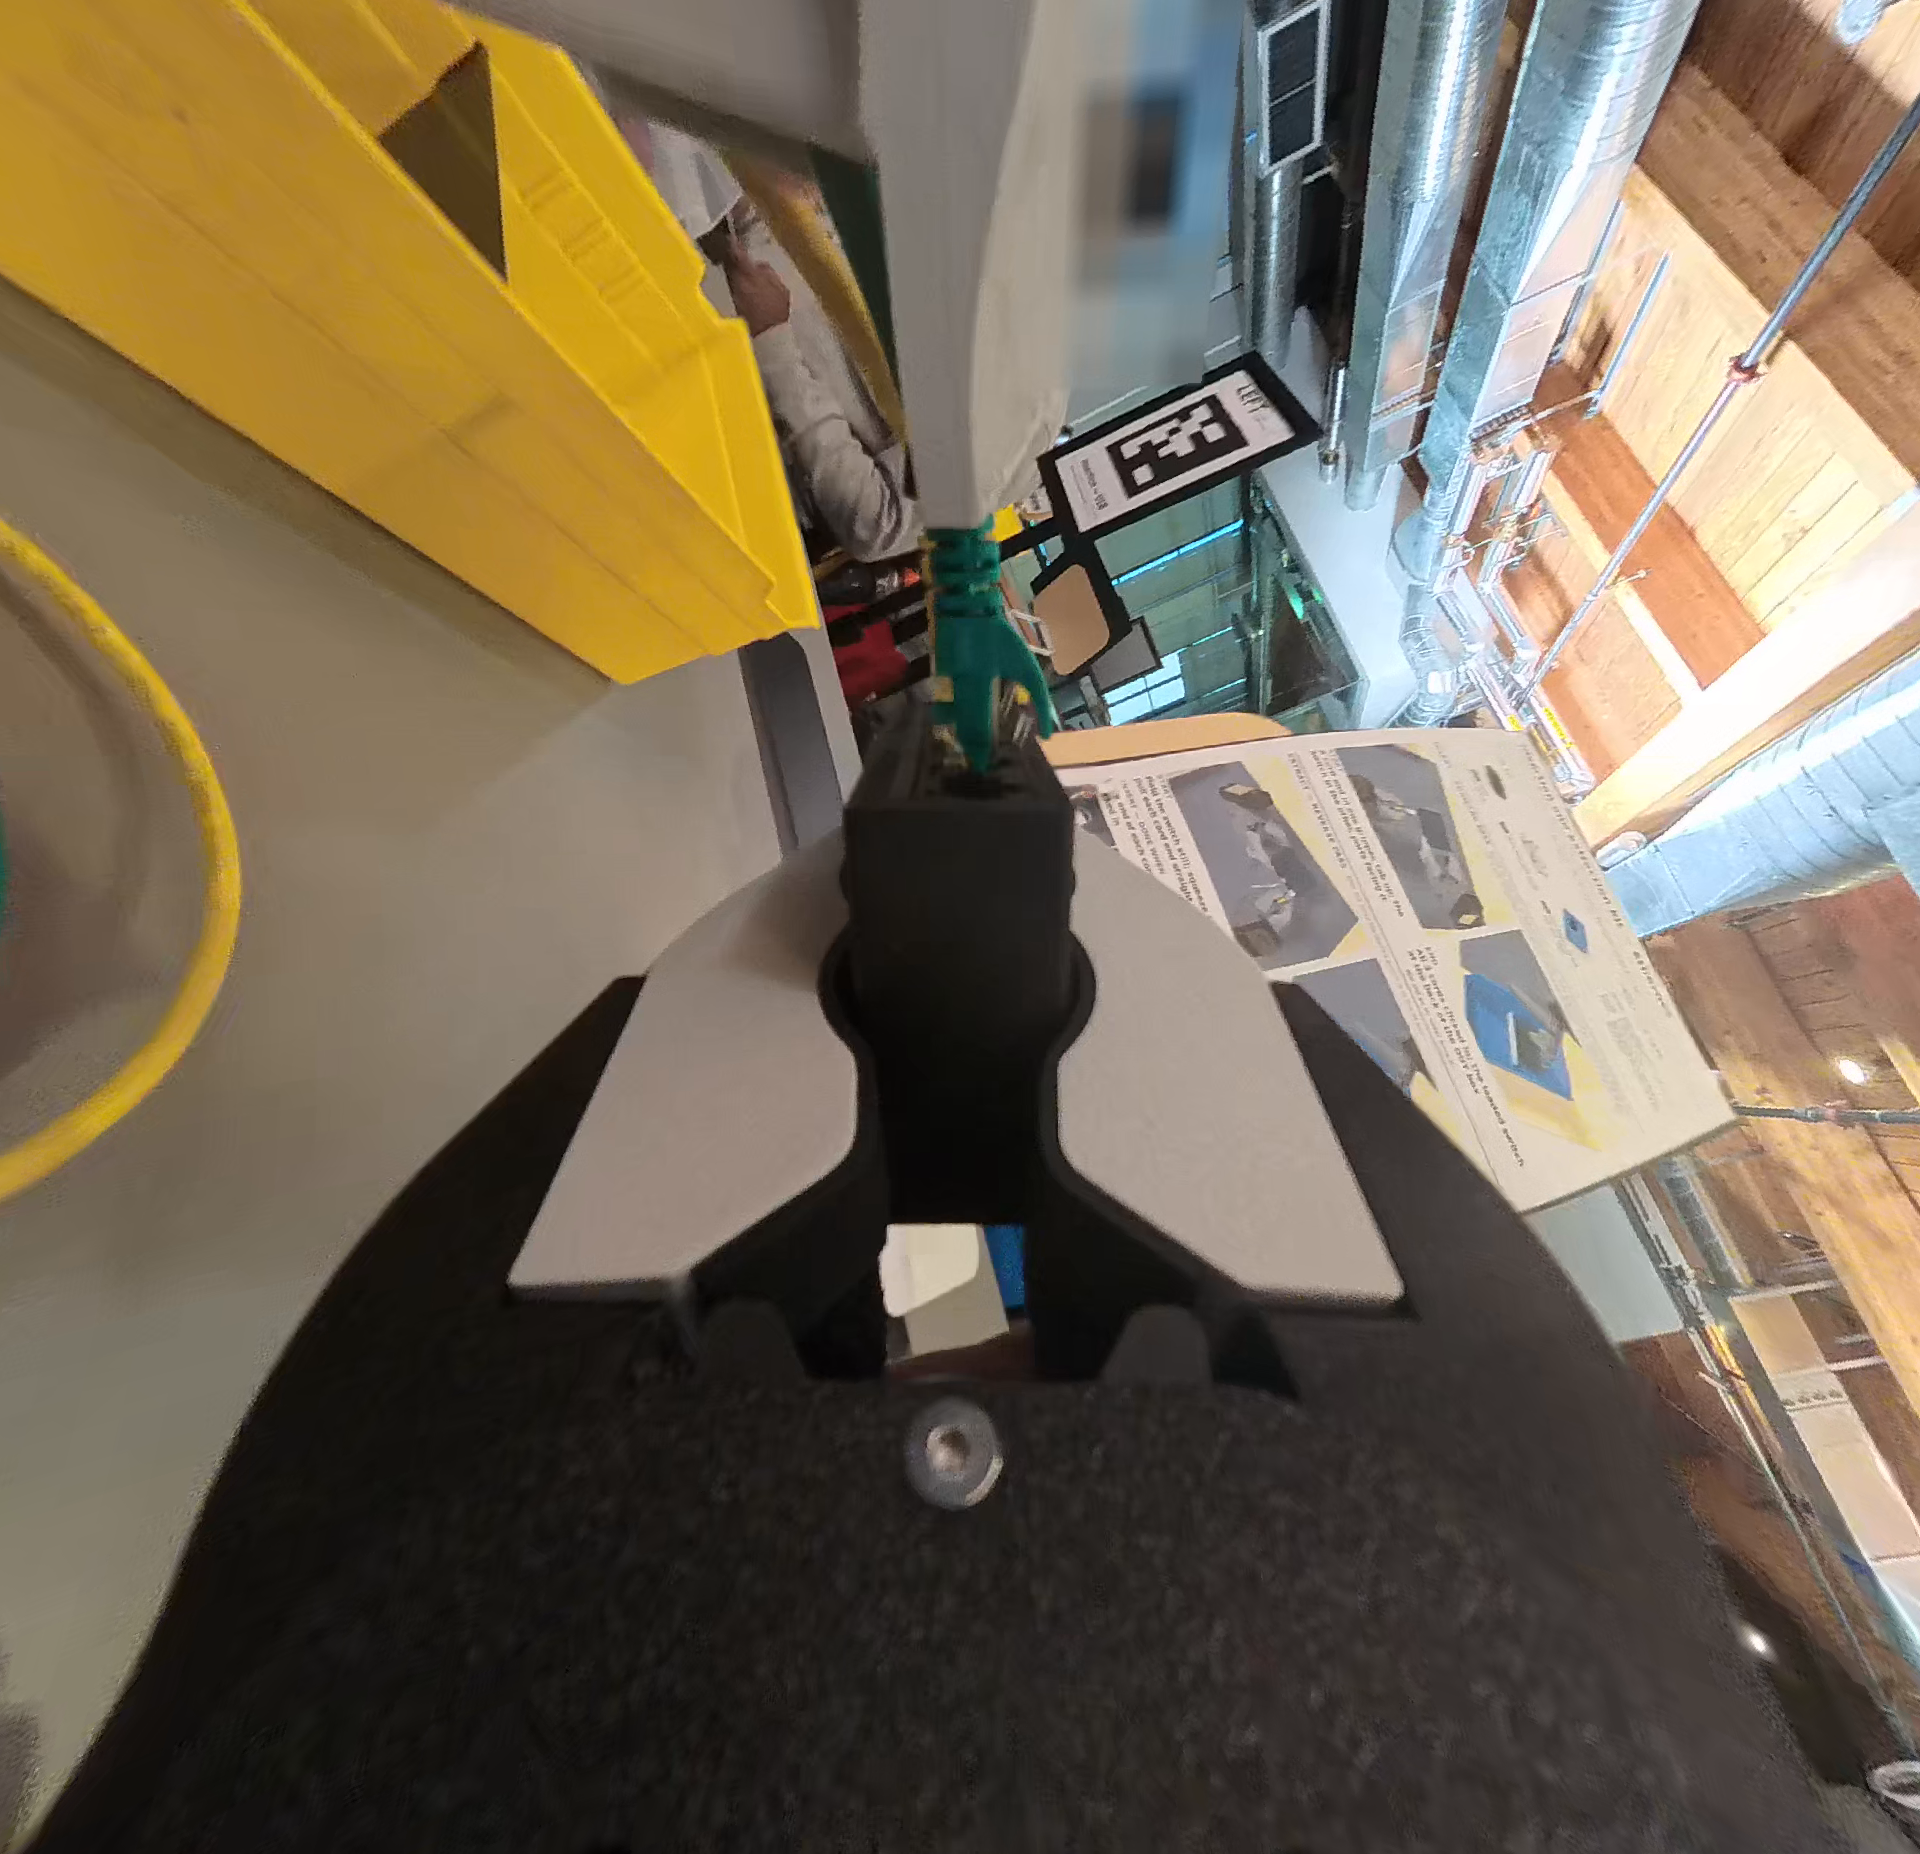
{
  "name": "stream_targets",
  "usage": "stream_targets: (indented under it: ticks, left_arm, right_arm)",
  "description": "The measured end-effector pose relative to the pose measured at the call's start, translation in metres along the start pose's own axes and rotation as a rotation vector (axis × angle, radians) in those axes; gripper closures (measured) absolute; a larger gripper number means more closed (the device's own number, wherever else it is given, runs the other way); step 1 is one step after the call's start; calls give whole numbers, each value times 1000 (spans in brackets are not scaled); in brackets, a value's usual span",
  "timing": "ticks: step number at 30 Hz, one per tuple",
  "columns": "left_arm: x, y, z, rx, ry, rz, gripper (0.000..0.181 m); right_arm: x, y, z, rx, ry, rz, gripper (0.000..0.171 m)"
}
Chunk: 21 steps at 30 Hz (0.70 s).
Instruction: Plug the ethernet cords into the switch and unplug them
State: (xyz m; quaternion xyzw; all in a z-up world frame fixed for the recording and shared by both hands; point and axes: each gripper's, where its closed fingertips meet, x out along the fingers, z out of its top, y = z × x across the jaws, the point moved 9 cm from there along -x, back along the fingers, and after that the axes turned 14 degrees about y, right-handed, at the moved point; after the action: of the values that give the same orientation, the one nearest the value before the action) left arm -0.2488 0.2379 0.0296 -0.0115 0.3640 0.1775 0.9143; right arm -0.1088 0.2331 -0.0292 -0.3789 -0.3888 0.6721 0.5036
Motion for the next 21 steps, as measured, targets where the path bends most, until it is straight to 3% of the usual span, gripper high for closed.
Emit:
stream_targets:
  ticks: [5,9,13,17,21]
  left_arm:
    - [-2,6,-4,-41,7,-89,169]
    - [-53,-10,-19,-20,-190,-100,157]
    - [-75,-27,-93,-118,-229,-210,157]
    - [-65,-19,-186,-318,-172,-138,155]
    - [-79,-5,-209,-193,-161,-155,153]
  right_arm:
    - [5,3,-3,-16,12,42,141]
    - [3,-5,-4,-78,75,-1,141]
    - [0,-14,-7,-76,80,6,141]
    - [-1,-14,-8,-93,91,5,141]
    - [3,-2,-7,-129,96,29,141]
